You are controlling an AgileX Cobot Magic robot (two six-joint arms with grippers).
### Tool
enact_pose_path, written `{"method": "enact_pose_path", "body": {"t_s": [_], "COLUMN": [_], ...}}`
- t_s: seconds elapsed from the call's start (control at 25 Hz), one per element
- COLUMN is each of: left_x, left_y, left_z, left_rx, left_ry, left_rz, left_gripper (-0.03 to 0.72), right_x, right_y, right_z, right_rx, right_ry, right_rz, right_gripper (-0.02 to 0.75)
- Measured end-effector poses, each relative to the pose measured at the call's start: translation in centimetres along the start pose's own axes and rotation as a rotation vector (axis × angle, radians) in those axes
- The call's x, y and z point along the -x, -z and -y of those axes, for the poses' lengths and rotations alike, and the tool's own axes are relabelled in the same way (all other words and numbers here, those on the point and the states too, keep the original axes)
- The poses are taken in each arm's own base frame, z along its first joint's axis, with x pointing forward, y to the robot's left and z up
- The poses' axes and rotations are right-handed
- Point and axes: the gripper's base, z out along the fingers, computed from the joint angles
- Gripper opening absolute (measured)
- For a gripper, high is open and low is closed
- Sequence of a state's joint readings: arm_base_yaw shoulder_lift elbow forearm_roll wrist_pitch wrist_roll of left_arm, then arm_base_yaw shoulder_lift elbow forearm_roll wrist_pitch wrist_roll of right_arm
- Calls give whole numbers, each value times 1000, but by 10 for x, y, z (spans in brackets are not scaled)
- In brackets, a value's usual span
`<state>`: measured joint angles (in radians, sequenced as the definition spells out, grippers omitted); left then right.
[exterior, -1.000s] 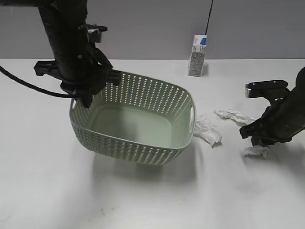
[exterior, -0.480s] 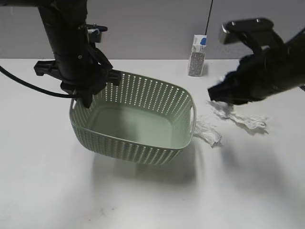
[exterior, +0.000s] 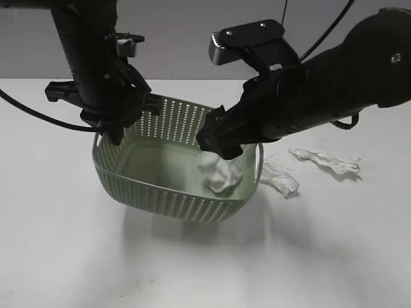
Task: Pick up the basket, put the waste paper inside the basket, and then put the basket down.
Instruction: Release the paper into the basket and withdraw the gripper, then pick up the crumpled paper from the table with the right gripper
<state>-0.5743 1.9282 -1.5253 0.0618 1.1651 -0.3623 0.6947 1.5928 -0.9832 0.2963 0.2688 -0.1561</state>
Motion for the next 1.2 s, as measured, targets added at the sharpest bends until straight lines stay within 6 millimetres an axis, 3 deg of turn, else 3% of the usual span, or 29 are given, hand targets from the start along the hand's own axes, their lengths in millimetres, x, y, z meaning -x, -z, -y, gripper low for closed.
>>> {"method": "enact_pose_path", "body": {"t_s": [0.08,0.2,0.36,0.48,0.56,0.68,0.84,0.96,1.08,1.2], "left_x": [0,-1,-1,-1,-1,-2,-2,-2,-2,-2], "left_y": [0,0,0,0,0,0,0,0,0,0], "left_z": [0,0,0,0,0,-1,-1,-1,-1,-1], "left_rx": [2,4,5,5,5,6,7,8,8,8], "left_ry": [0,0,0,-1,-1,0,0,-1,0,-1], "left_rz": [-5,-12,-13,-14,-14,-17,-19,-20,-20,-21], "left_gripper": [34,34,35,36,35,37,37,37,38,40], "right_x": [2,12,14,2,-12,-38,-69,-85,-85,-84], "right_y": [1,13,28,30,22,-2,-40,-56,-57,-56], "right_z": [3,21,74,122,152,179,193,196,198,198], "right_rx": [-14,-57,-175,-279,-333,-361,-357,-348,-353,-356], "right_ry": [36,4,-96,-183,-242,-289,-280,-292,-281,-258], "right_rz": [-13,-3,0,-31,-84,-192,-319,-376,-364,-366], "right_gripper": [617,610,601,596,594,595,595,590,501,227]}}
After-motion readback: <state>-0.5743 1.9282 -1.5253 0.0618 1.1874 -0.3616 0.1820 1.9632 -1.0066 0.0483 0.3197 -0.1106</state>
